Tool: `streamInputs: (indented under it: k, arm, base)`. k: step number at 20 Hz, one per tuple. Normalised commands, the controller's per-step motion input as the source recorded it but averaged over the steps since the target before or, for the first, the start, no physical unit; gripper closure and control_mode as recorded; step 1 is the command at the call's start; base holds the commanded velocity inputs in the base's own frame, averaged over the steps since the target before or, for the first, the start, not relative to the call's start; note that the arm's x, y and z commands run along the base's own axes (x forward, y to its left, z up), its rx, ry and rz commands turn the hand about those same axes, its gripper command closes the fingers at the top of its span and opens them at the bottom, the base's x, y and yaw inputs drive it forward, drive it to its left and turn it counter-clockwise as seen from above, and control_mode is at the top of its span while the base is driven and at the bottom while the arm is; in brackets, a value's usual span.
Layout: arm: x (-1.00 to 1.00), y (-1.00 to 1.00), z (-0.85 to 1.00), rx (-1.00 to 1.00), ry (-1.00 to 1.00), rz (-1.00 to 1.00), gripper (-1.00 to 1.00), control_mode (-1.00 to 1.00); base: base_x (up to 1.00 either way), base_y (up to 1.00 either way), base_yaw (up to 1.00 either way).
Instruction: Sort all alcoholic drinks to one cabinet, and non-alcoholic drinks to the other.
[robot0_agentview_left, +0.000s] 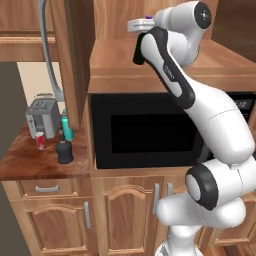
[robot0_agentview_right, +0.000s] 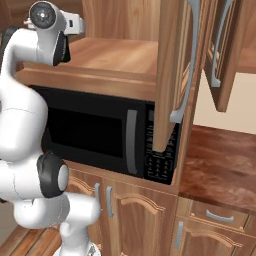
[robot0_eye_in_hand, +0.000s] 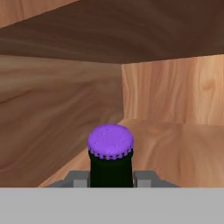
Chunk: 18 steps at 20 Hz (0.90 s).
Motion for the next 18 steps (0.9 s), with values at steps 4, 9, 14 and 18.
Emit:
streamInputs:
  k: [4, 9, 14, 18]
  arm:
    - [0.64, 0.17, 0.00, -0.05, 0.05, 0.07, 1.00, -1.00]
    - [0.51, 0.13, 0.00, -0.06, 0.02, 0.05, 1.00, -1.00]
    - [0.35, 0.00, -0.04, -0.04, 0.00, 0.07, 1.00, -1.00]
    - [0.22, 0.00, -0.16, -0.04, 0.01, 0.06, 1.00, -1.00]
  base:
    - [0.00, 0.00, 0.00]
    - [0.00, 0.00, 0.00]
    - [0.00, 0.00, 0.00]
    - [0.00, 0.00, 0.00]
